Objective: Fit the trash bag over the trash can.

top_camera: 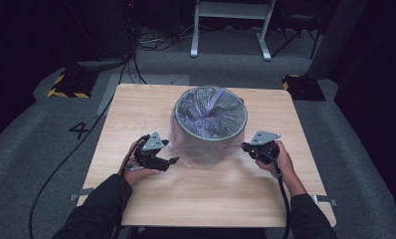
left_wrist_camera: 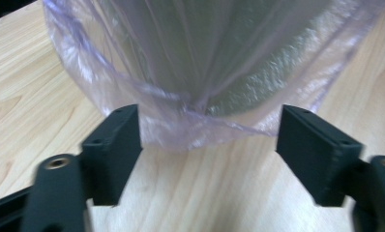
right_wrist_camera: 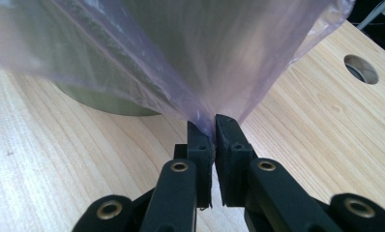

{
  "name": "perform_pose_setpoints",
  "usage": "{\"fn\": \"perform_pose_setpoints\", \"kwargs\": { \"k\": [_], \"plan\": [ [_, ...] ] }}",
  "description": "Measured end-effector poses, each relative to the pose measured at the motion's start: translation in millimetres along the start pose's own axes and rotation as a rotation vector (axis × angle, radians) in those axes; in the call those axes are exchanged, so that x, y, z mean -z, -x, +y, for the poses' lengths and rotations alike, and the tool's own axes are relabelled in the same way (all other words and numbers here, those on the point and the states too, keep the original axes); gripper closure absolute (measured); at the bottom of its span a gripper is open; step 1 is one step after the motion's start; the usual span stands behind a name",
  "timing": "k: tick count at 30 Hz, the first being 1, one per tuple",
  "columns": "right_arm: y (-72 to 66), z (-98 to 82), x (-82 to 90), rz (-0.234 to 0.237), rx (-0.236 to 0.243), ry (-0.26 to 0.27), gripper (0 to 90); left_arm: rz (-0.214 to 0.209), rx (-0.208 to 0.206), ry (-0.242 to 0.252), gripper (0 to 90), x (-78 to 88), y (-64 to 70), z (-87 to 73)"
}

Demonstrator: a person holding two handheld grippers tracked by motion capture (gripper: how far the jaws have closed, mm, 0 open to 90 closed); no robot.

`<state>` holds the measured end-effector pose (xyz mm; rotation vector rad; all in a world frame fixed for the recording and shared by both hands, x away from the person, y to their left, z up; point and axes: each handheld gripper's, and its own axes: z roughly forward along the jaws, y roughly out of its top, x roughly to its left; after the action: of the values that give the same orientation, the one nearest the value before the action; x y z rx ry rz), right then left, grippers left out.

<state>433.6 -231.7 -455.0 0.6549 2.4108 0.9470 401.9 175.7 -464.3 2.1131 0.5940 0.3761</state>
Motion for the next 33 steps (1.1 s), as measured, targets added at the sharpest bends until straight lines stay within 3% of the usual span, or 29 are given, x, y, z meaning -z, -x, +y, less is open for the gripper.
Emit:
{"fn": "perform_pose_setpoints", "kwargs": {
  "k": [2,3,5,6,8,9,11,13,16,27,33],
  "plan": [
    [0.9,-0.6,1.6,-0.001,-0.003,0.0,78.8,-0.011,0.004,0.004,16.6,3.3,1.4,-2.1],
    [2.9,-2.1,4.3,0.009,-0.023,0.007,68.1,-0.027,0.013,0.007,15.8,8.5,4.3,-6.0],
    [3.4,-2.7,5.6,0.015,-0.026,0.011,65.1,-0.03,0.023,0.005,15.7,10.3,5.2,-7.5],
    [5.1,-4.5,9.1,0.028,-0.053,0.028,54.0,-0.018,0.034,-0.007,16.0,13.5,7.2,-10.9],
    [6.3,-5.7,11.1,0.044,-0.068,0.04,51.4,-0.007,0.024,-0.01,15.9,14.9,9.0,-12.8],
    [8.0,-8.8,16.1,0.056,-0.092,0.06,41.0,0.003,0.01,-0.016,15.7,16.9,11.9,-15.6],
    [10.1,-11.4,19.9,0.064,-0.115,0.074,34.2,-0.007,0.0,-0.045,15.6,18.9,16.5,-21.9],
    [10.7,-14.1,25.0,0.073,-0.134,0.086,29.2,0.008,0.006,-0.073,15.6,18.2,19.3,-26.7],
    [9.8,-16.5,32.7,0.071,-0.138,0.096,24.6,0.015,0.003,-0.114,15.7,16.5,22.2,-33.4],
    [9.8,-24.1,56.3,0.063,-0.151,0.143,20.4,0.0,0.043,-0.133,15.6,19.8,29.3,-47.9],
    [12.3,-20.3,70.5,0.04,-0.151,0.181,20.3,0.011,0.058,-0.177,15.7,18.6,30.8,-55.3]
  ]
}}
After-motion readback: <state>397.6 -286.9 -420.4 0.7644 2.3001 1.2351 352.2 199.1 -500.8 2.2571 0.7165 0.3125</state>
